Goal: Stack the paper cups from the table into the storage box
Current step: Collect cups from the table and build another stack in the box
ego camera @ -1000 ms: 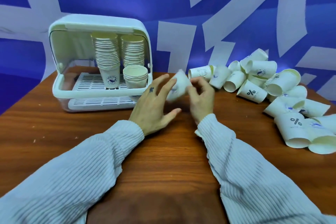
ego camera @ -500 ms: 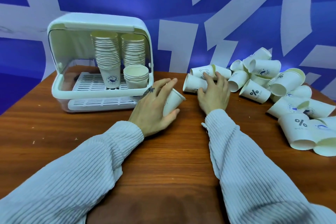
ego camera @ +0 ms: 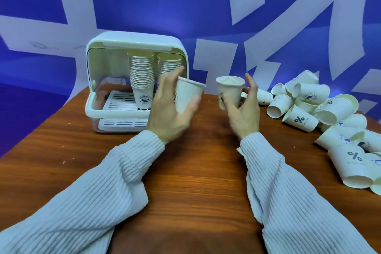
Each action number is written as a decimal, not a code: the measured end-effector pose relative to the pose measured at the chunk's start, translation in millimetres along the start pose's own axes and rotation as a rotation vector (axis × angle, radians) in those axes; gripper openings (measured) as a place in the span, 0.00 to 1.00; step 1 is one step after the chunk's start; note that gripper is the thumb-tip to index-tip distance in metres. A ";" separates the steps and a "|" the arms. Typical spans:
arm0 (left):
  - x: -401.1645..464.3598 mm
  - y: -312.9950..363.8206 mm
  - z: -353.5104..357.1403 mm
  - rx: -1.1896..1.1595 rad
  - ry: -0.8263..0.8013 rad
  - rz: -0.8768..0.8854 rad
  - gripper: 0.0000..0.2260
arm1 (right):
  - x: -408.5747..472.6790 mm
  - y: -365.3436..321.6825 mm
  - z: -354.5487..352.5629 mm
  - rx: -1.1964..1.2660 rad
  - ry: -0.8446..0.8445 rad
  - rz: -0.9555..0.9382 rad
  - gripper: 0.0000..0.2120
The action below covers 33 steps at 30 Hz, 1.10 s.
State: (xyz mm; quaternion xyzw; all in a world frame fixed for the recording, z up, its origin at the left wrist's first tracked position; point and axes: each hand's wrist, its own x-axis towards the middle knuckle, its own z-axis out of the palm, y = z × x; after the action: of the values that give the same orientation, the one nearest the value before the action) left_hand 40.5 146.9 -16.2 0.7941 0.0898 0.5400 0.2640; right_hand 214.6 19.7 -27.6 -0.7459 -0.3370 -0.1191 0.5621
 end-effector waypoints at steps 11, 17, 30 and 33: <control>38.5 -32.6 -45.5 -0.076 0.415 -0.218 0.25 | 20.2 -79.7 63.6 -0.426 -0.323 -0.437 0.13; 36.7 -42.1 -44.8 -0.027 0.409 -0.244 0.24 | 22.3 -86.1 70.1 -0.599 -0.458 -0.632 0.13; 35.0 -44.0 -44.2 -0.041 0.359 -0.301 0.24 | 2.7 -65.3 85.3 -0.543 -0.759 -0.407 0.20; 39.8 -39.4 -46.1 -0.095 0.360 -0.294 0.23 | -4.6 -55.3 90.6 -0.293 -0.659 -0.259 0.16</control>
State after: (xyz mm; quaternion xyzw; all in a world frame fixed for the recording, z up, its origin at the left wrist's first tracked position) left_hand 20.4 212.0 8.5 0.6501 0.2247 0.6321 0.3568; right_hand 157.7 109.0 -18.9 -0.7677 -0.5706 0.0102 0.2913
